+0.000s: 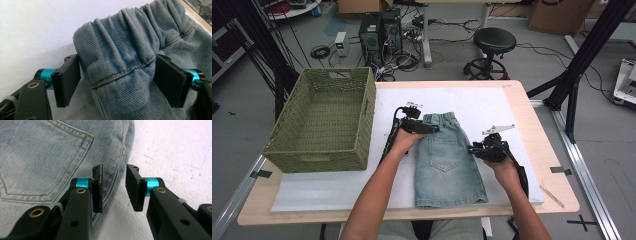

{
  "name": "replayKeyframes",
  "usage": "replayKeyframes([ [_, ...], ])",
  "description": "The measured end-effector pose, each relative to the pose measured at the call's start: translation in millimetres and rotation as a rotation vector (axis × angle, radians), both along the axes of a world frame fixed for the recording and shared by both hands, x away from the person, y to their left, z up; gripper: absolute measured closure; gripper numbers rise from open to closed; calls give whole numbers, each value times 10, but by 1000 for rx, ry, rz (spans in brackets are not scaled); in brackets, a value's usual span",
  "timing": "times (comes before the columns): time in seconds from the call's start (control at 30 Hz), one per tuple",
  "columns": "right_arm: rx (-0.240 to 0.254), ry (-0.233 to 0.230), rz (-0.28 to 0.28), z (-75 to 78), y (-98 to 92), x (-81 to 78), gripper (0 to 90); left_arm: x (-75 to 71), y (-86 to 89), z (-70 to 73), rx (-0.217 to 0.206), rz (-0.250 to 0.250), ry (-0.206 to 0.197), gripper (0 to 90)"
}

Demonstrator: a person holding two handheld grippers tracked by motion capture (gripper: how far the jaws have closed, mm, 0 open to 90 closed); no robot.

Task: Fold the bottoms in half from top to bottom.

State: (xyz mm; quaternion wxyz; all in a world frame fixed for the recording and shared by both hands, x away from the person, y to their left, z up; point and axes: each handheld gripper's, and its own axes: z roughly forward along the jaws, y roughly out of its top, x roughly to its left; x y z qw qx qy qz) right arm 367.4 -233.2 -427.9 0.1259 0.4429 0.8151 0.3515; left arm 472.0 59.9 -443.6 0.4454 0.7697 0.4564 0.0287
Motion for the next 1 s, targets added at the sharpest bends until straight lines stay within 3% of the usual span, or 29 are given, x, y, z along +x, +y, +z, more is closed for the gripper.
replayKeyframes([
  [0.13, 2, -6, -3, 5, -14, -2, 664, -1, 13, -14, 4, -22, -8, 372],
  [0.37, 14, -12, -5, 16, -20, -5, 631, -51, 47, 40, 13, -71, -89, 634],
  [0.53, 41, -37, -14, 70, -38, -43, 596, -89, 64, 135, -30, -83, -131, 661],
  [0.87, 68, -138, -40, 271, 22, -134, 394, -94, 167, 401, -88, -69, -241, 664],
  [1.0, 87, -175, -9, 341, 148, -174, 305, -83, 178, 420, -76, -89, -240, 660],
])
